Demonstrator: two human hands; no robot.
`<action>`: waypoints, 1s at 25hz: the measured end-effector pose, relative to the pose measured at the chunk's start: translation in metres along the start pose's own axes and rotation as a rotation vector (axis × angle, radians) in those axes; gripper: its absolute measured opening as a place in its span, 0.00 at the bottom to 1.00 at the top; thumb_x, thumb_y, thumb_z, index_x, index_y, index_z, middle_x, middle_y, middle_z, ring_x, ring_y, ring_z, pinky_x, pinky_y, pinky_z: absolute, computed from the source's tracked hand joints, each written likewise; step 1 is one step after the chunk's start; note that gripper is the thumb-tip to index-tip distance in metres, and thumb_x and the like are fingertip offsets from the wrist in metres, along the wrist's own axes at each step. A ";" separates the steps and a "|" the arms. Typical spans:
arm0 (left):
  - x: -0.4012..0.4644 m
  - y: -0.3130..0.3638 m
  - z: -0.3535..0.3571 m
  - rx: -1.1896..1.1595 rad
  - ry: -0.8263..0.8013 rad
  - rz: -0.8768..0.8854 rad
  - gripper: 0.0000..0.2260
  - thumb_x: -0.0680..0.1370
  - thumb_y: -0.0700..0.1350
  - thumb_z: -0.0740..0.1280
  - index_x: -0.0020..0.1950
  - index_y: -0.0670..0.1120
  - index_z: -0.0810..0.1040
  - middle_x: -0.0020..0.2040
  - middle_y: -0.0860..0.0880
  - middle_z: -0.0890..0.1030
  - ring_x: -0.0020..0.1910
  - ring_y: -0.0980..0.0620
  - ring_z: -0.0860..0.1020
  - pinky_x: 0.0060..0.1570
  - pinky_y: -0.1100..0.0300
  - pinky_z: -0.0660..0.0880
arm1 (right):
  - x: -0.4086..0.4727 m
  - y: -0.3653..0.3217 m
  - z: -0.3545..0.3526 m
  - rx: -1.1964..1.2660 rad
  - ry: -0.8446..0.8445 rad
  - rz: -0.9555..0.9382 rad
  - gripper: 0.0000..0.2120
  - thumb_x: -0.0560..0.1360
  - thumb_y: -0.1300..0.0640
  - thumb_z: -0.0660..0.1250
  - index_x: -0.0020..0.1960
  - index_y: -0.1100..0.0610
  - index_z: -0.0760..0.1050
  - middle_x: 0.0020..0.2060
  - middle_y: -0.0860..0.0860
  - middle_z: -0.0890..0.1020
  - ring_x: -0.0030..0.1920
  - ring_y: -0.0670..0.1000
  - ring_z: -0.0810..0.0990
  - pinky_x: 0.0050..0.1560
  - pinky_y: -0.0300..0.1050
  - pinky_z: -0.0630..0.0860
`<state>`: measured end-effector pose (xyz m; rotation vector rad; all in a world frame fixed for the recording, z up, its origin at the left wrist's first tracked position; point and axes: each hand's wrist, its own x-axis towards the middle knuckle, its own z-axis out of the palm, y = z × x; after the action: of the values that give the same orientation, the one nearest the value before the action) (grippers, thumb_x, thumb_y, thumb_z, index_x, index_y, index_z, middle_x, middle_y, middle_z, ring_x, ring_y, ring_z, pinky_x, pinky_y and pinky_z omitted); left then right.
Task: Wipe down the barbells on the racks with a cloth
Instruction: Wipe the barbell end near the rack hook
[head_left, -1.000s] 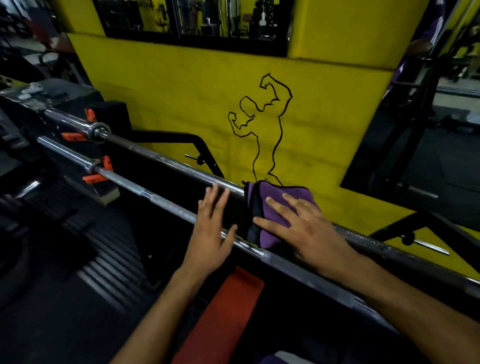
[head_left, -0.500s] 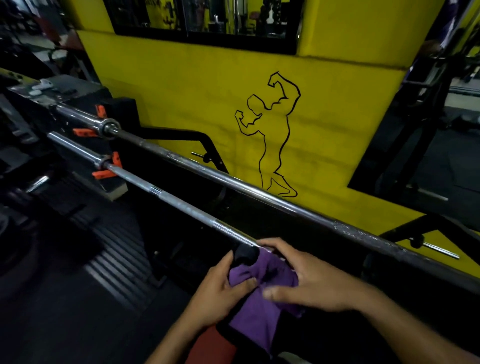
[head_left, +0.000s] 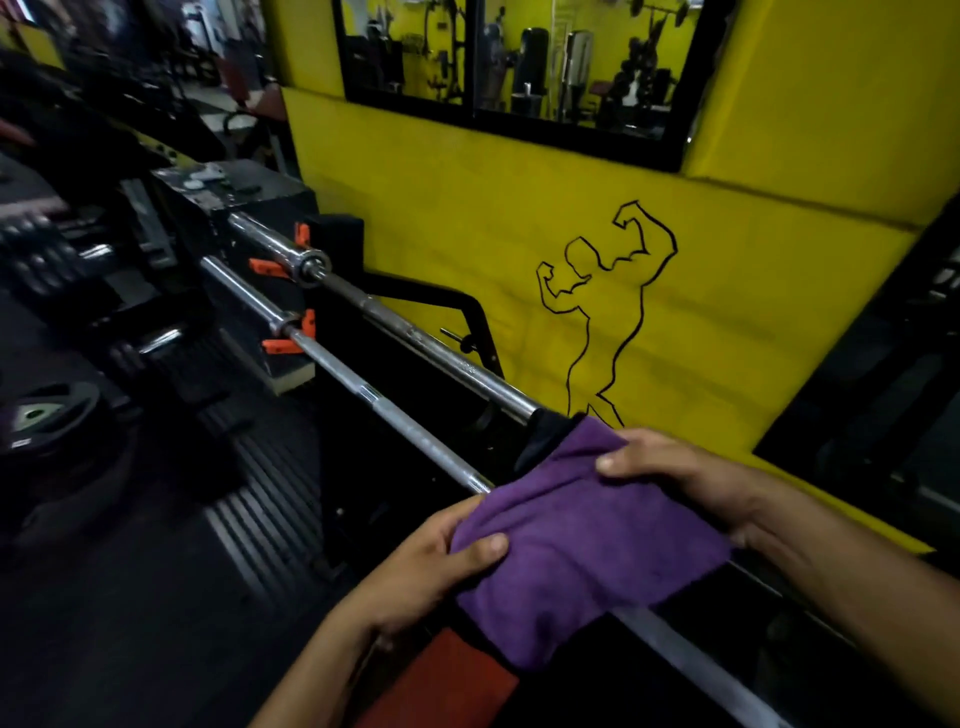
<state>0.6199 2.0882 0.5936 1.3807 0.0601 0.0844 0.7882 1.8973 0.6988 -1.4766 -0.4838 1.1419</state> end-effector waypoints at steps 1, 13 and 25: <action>0.008 0.005 0.008 -0.041 0.007 0.033 0.19 0.80 0.41 0.67 0.71 0.42 0.75 0.67 0.42 0.79 0.67 0.46 0.77 0.63 0.58 0.74 | 0.002 -0.004 -0.004 0.153 -0.029 0.011 0.31 0.43 0.51 0.88 0.43 0.60 0.85 0.40 0.58 0.86 0.36 0.54 0.85 0.38 0.45 0.83; 0.142 0.051 -0.110 0.782 0.692 0.074 0.30 0.79 0.69 0.58 0.72 0.50 0.72 0.69 0.48 0.75 0.70 0.52 0.72 0.72 0.46 0.68 | 0.063 -0.060 -0.105 0.353 0.276 -0.140 0.24 0.81 0.52 0.60 0.32 0.54 0.86 0.33 0.50 0.86 0.30 0.47 0.85 0.27 0.39 0.80; 0.210 0.034 -0.133 1.096 0.635 -0.220 0.29 0.86 0.56 0.50 0.83 0.44 0.48 0.83 0.45 0.42 0.80 0.46 0.34 0.77 0.42 0.39 | 0.186 -0.011 -0.052 0.218 0.024 0.087 0.15 0.76 0.49 0.67 0.52 0.60 0.81 0.44 0.57 0.85 0.41 0.55 0.84 0.46 0.46 0.79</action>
<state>0.8161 2.2450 0.6037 2.3741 0.8957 0.3384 0.9172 2.0243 0.6321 -1.3303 -0.2714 1.2044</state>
